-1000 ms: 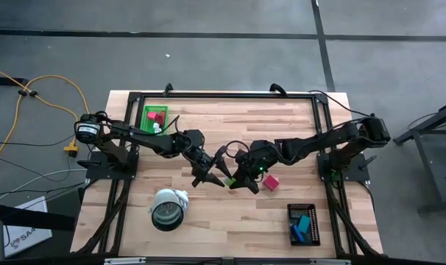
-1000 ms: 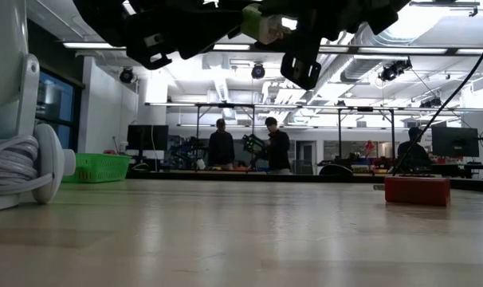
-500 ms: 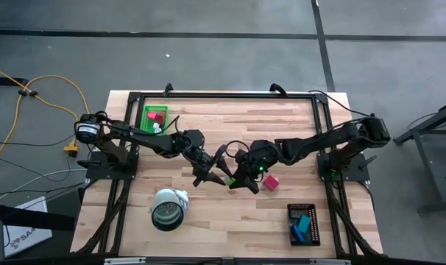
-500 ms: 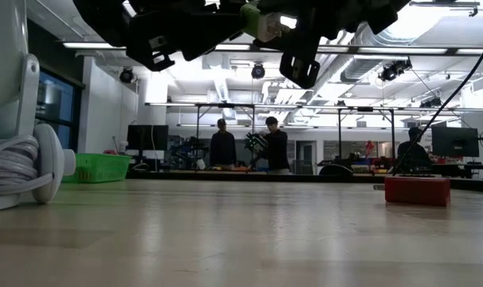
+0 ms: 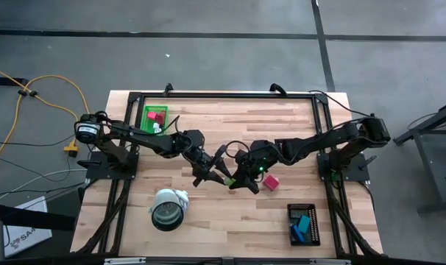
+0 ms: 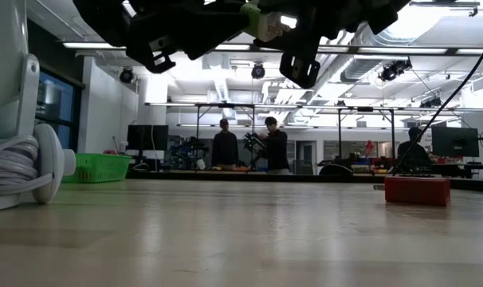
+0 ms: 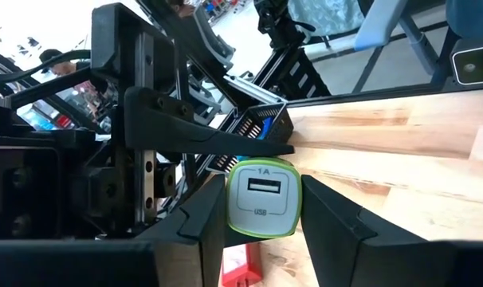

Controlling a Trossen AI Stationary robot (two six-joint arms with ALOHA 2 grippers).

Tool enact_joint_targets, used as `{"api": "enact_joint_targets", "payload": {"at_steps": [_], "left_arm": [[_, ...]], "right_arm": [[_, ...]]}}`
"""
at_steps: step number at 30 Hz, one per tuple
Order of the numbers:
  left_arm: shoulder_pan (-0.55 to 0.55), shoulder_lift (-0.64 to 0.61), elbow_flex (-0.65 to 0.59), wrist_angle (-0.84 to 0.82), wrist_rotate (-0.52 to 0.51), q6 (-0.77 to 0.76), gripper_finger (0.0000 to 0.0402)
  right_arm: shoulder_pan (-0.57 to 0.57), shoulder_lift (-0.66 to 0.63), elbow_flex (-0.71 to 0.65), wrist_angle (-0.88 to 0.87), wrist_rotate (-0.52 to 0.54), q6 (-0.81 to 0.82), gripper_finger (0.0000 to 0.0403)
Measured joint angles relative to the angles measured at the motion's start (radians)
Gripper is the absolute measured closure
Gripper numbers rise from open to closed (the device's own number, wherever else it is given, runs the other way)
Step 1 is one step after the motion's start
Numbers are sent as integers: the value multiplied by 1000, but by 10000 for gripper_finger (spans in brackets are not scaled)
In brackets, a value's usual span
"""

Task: Pick & Place Office items
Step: Put the green charger adapter into the green bin

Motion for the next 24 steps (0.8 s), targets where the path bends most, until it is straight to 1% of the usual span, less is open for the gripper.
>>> {"api": "enact_joint_targets", "payload": {"at_steps": [19,24], "left_arm": [[0,0,0,2,-1,-10,276],[0,0,0,3,-2,-11,276]], "right_arm": [[0,0,0,3,-7,0,274],[0,0,0,3,-7,0,260]]}}
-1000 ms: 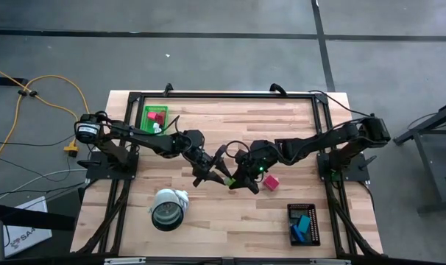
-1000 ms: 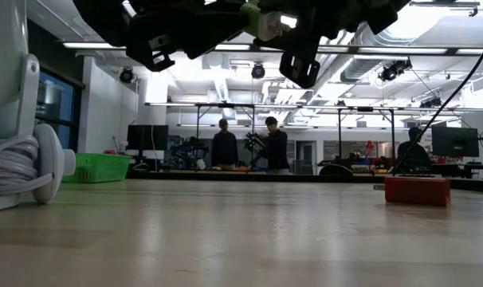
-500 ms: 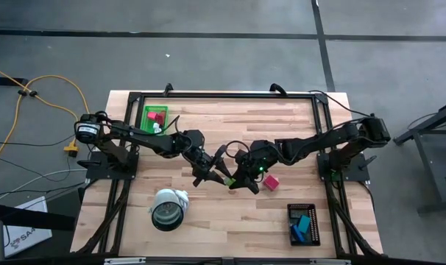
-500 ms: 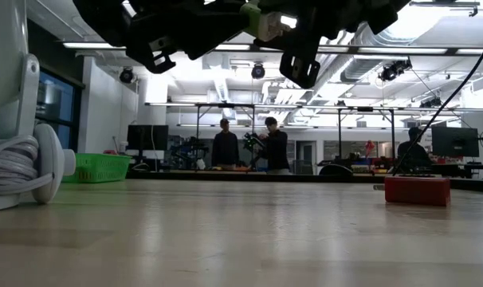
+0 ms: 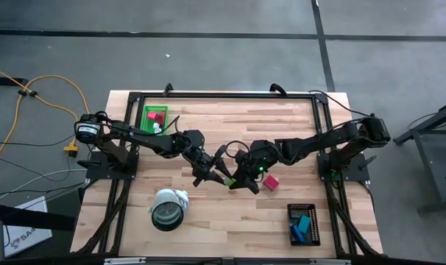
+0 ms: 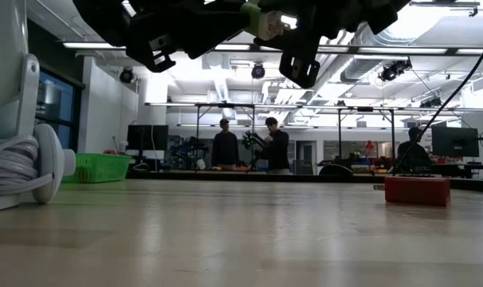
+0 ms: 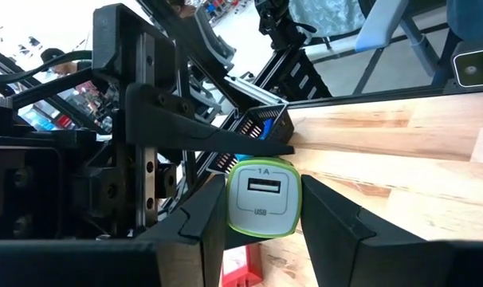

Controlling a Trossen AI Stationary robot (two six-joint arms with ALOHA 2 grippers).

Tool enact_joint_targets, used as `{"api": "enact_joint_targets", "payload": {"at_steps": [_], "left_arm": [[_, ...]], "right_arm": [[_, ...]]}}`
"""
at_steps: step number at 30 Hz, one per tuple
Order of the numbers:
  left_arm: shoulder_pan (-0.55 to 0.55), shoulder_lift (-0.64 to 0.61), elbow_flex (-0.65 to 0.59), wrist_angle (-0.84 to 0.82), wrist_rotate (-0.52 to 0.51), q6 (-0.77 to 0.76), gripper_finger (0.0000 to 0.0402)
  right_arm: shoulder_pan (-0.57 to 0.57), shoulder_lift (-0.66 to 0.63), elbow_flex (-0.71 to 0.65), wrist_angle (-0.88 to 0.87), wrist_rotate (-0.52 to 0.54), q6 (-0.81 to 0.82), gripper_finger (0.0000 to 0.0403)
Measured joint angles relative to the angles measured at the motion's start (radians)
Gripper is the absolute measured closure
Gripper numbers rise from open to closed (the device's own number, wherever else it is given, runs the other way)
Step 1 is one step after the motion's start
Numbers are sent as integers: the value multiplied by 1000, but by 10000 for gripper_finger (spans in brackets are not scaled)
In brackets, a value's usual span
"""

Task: Pick & Place Office items
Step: Put the green charger adapter into the green bin

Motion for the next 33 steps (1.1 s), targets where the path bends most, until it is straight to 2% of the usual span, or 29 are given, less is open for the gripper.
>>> {"api": "enact_joint_targets", "payload": {"at_steps": [7,25,33], "left_arm": [[0,0,0,0,-2,-3,276],[0,0,0,-2,-1,-4,276],[0,0,0,-5,-1,-4,276]], "right_arm": [[0,0,0,0,-8,0,243],[-1,0,0,-7,-41,-53,238],[0,-1,0,-9,-56,-54,186]]}}
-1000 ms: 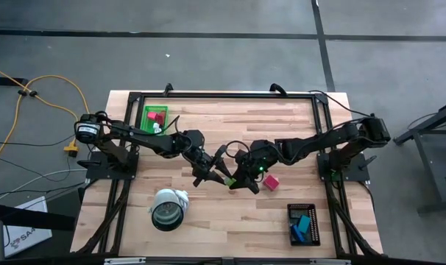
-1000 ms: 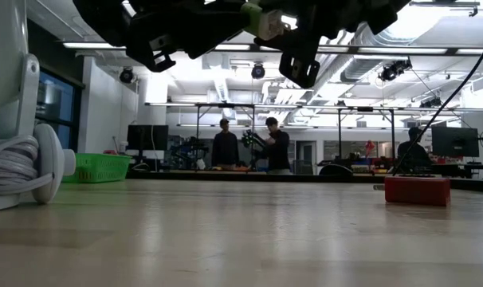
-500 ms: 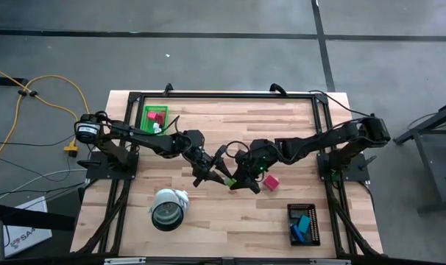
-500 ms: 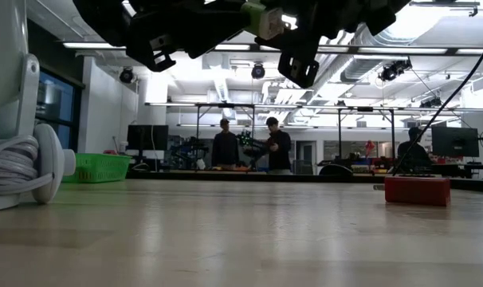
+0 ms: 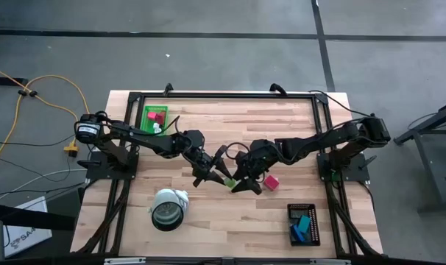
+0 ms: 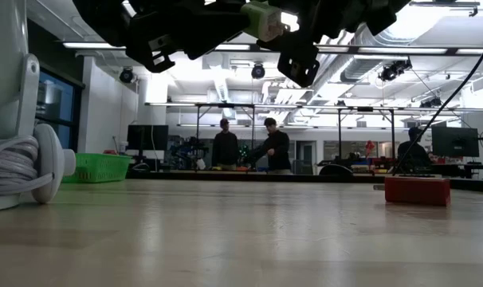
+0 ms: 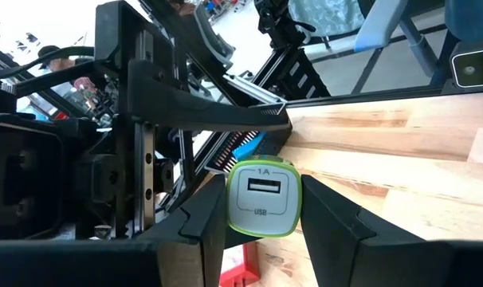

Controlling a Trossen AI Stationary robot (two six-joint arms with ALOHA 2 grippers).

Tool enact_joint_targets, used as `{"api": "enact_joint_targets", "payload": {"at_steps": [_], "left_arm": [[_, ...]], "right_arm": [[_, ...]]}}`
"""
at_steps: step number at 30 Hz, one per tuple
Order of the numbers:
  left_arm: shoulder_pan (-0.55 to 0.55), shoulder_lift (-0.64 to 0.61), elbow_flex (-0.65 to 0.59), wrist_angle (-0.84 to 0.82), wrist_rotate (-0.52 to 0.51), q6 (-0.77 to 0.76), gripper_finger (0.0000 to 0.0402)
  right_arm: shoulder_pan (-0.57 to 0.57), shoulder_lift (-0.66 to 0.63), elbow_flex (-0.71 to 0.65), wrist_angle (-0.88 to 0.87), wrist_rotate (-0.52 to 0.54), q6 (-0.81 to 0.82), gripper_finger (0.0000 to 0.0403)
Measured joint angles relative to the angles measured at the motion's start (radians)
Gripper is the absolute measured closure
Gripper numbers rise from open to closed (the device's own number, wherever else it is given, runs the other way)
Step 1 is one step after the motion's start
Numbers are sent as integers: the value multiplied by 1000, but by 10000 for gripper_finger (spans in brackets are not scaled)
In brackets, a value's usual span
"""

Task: Pick & Place Office items
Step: Put the green charger adapter into the green bin

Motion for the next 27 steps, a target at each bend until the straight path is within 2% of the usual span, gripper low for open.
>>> {"api": "enact_joint_targets", "payload": {"at_steps": [4,9,18,27], "left_arm": [[0,0,0,0,0,0,276],[0,0,0,0,-2,-9,276],[36,-33,0,-87,-42,-53,276],[67,-109,0,-227,-46,-87,276]], "right_arm": [[0,0,0,-9,-12,0,171],[-5,0,0,-61,-16,-25,170],[-69,0,0,-95,-167,2,171],[-147,0,0,-133,-248,-20,171]]}}
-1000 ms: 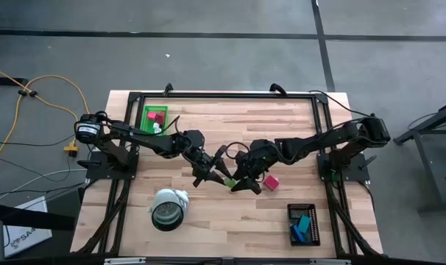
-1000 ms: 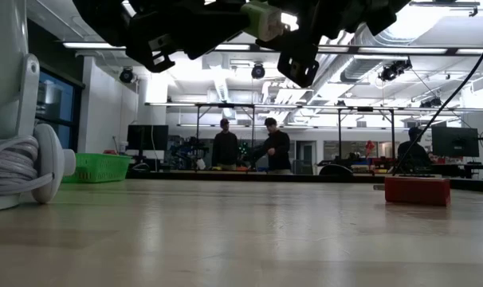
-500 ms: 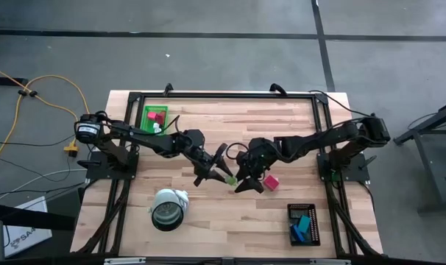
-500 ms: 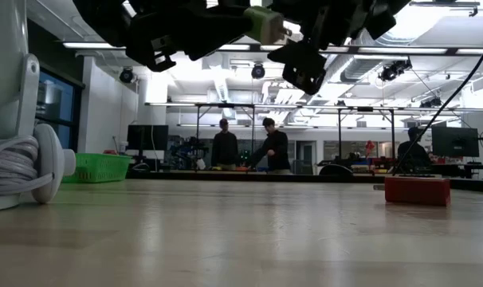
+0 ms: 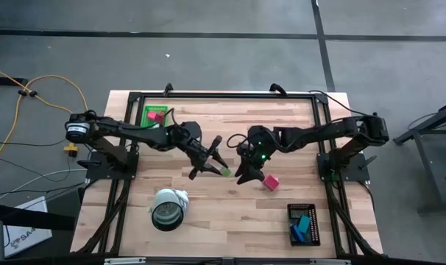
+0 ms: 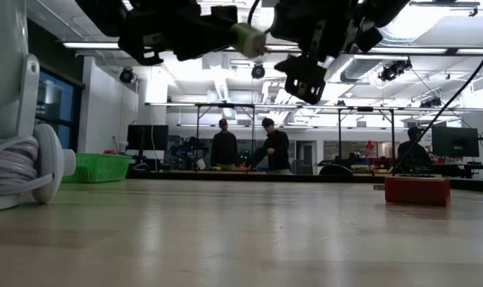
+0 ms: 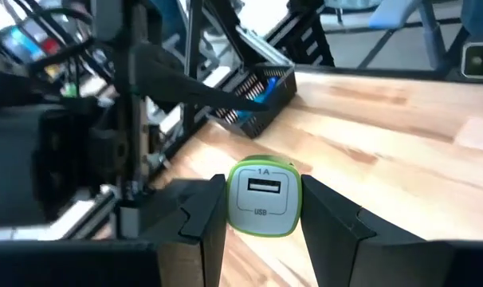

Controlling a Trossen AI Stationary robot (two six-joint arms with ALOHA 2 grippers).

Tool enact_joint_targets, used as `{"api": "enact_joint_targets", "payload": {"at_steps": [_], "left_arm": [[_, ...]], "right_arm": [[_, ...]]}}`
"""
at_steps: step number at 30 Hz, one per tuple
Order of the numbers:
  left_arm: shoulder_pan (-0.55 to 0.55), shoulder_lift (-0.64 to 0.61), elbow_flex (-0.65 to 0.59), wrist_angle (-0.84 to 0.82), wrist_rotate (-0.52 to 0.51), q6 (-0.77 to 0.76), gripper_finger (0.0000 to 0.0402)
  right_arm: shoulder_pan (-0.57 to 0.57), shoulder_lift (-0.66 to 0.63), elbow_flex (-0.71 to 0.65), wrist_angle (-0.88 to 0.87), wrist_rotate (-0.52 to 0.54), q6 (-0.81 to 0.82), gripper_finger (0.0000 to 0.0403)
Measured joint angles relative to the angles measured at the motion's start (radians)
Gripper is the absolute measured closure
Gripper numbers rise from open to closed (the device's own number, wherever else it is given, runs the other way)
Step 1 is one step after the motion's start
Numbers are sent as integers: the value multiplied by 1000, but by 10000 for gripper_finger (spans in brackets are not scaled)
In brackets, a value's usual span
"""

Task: Pick & Place Office items
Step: Put the green charger adapter into the green bin

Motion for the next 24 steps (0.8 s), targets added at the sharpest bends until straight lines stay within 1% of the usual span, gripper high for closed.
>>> {"api": "enact_joint_targets", "payload": {"at_steps": [6,8,12,19,24], "left_arm": [[36,-58,0,-116,-1,-15,276],[57,-74,0,-146,-5,-21,276],[102,-95,0,-157,-49,-59,276],[168,-114,0,-164,-85,-151,276],[191,-149,0,-202,-141,-216,276]], "right_arm": [[-45,0,0,-15,-52,-35,172],[-65,0,0,-34,-50,-55,172],[-125,0,0,-53,-48,-100,172],[-261,0,0,-128,29,-185,172],[-335,0,0,-175,101,-222,172]]}}
